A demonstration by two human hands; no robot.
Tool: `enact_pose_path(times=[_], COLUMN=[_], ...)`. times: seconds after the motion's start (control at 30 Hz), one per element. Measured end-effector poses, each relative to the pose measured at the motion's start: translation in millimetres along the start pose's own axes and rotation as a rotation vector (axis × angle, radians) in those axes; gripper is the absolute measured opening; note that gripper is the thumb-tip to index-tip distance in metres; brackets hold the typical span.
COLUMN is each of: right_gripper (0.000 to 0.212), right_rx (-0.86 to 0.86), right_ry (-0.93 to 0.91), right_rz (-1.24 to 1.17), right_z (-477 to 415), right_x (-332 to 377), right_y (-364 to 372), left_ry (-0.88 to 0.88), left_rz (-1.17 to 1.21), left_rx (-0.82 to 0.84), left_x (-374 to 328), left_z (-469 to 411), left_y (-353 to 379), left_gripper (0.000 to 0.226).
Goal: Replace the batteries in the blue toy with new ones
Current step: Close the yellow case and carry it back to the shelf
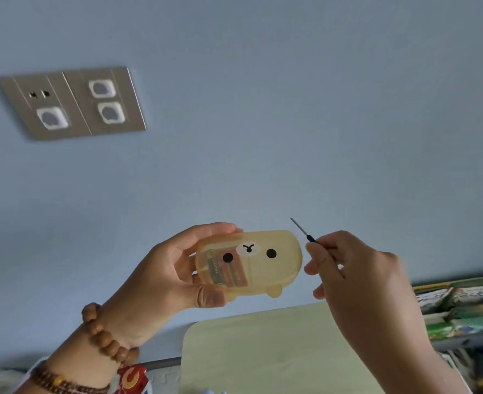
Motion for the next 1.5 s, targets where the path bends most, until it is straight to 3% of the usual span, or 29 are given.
enact_pose_path(times=[0.3, 0.5, 0.7, 0.97, 1.17, 1.5], right_gripper=[0.017, 0.017, 0.016, 0.012, 0.013, 0.011], right_rx=[-0.077, -0.357, -0.684, -0.974, -1.068, -1.077], right_ry=[0.143, 0.302, 0.492, 0.722, 0.806, 0.761], right_rz=[-0.030, 0.057, 0.207, 0.392, 0.429, 0.415], right_z=[-25, 21, 113, 256, 312, 300], right_x=[111, 111, 67, 16, -27, -119], right_y=[-210, -343, -481, -626, -694, -785], left_ry=[0.015, 0.149, 0.197, 0.163, 0.162, 0.111], left_rz=[0.007, -0.001, 0.085, 0.205, 0.165, 0.198], left_rx=[0.187, 0.387, 0.728, 1.104, 1.252, 1.289], left_x=[-234, -325, -360, -396, -416, -424], left_z=[-11, -11, 2, 75, 115, 103], left_y=[67, 153, 306, 516, 617, 746], left_gripper=[0.084, 0.081, 0.088, 0.090, 0.086, 0.087])
Point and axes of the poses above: each hand's wrist, its own z-axis away from the middle knuckle, its own y-axis out of the palm, x = y × z, the point moved 7 cm from there along -z, towards the middle knuckle, and after that the axes turned 3 degrees about -x, right-handed, at the moved point
